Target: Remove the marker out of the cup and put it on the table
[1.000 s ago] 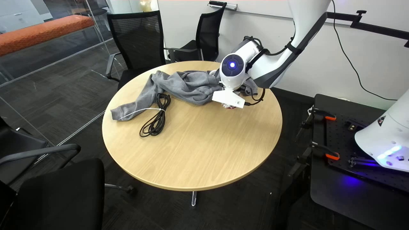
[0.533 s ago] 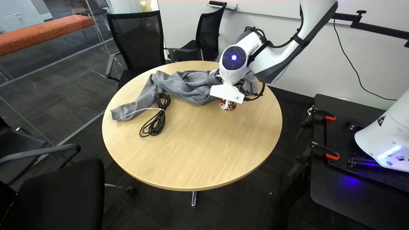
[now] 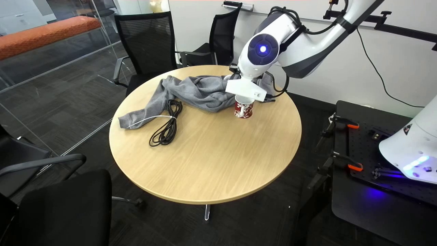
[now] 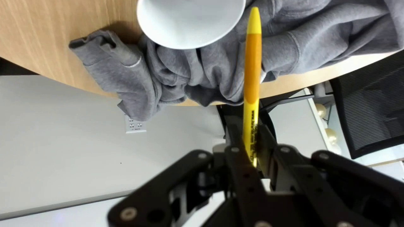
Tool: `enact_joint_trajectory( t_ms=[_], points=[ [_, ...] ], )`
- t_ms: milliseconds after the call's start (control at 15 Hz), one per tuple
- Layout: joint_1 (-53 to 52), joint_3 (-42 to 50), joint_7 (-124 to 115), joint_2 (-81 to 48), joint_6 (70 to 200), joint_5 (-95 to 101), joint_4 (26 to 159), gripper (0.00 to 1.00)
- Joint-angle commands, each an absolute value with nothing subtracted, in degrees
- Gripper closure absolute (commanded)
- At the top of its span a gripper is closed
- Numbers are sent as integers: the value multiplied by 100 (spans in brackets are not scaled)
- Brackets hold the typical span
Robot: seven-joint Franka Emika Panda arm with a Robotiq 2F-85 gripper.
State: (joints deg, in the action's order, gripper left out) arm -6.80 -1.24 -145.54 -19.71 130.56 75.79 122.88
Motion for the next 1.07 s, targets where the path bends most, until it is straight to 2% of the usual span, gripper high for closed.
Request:
enact_joint_trajectory(
  t_ms=[0,600,1000],
  points=[
    [-699,-289,-14601,-1337,13116,7964,12708,96],
    [-687,-670,-13982,-1132,14191,8393,12659,96],
    [-704,-822,-12353,-1504,14778,8268,12499,96]
  ],
)
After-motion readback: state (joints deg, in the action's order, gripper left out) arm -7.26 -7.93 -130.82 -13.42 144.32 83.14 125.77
